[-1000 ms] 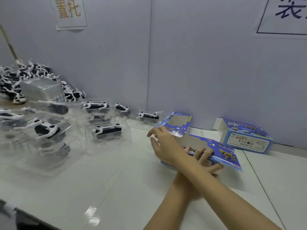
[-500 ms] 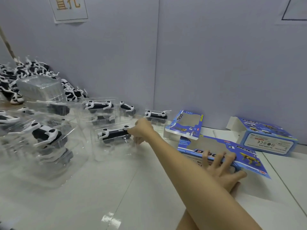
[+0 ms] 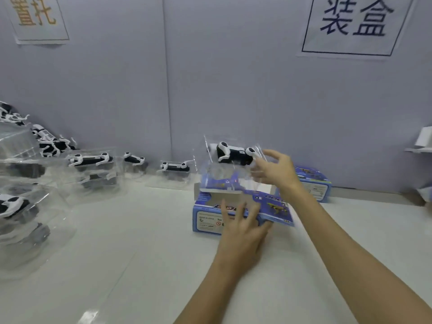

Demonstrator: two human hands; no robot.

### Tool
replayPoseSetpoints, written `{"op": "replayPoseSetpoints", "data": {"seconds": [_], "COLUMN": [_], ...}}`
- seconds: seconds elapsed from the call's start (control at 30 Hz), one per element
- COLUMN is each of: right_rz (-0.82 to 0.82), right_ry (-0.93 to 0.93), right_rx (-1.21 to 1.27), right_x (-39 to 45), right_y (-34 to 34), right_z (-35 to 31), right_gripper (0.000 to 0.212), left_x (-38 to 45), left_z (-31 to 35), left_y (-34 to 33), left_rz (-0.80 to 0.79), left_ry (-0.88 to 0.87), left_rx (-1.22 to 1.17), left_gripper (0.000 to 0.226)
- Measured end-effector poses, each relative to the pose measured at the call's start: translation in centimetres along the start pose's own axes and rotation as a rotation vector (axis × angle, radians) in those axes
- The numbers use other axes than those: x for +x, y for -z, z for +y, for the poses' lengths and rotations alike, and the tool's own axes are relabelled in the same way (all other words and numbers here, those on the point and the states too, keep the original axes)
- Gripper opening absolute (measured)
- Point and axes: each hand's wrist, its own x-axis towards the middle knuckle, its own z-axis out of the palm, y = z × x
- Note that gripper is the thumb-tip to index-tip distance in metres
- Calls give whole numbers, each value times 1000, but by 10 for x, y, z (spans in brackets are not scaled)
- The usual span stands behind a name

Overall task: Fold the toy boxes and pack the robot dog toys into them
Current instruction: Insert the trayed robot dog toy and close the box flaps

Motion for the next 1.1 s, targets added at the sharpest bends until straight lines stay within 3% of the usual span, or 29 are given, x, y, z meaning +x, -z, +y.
{"op": "replayPoseSetpoints", "data": {"seconds": [0.2, 0.3, 0.47, 0.6, 0.77, 0.83, 0.87, 0.97, 1.1], "right_rz": [310, 375, 318, 247, 211, 185, 173, 134, -80], "right_ry": [-180, -285, -408, -435, -351, -327, -310, -255, -199], "right_rx": [32, 42, 128, 82, -181, -270, -289, -346, -602], "right_x": [-23, -34, -39, -39, -36, -36, -37, -35, -38], "right_y": [99, 123, 135, 138, 136, 134, 132, 124, 111], "right_z": [56, 81, 96, 95, 99, 100, 101, 103, 101], "right_gripper": [46, 44, 15, 44, 56, 61, 60, 51, 78], "left_x": [0, 7, 12, 8, 11, 12, 11, 9, 8], "left_z": [-1, -3, -27, -47, -61, -63, -64, -63, -53], "left_y": [-4, -4, -15, -18, -8, -3, -1, 3, 7], "left_rz": [51, 70, 208, 341, 528, 591, 604, 570, 385], "left_ry": [-17, -96, -152, -52, 106, 189, 222, 276, 202], "left_rx": [-47, -26, -59, -80, -110, -145, -168, -223, -298], "left_gripper": [20, 20, 10, 12, 20, 13, 10, 41, 61]}}
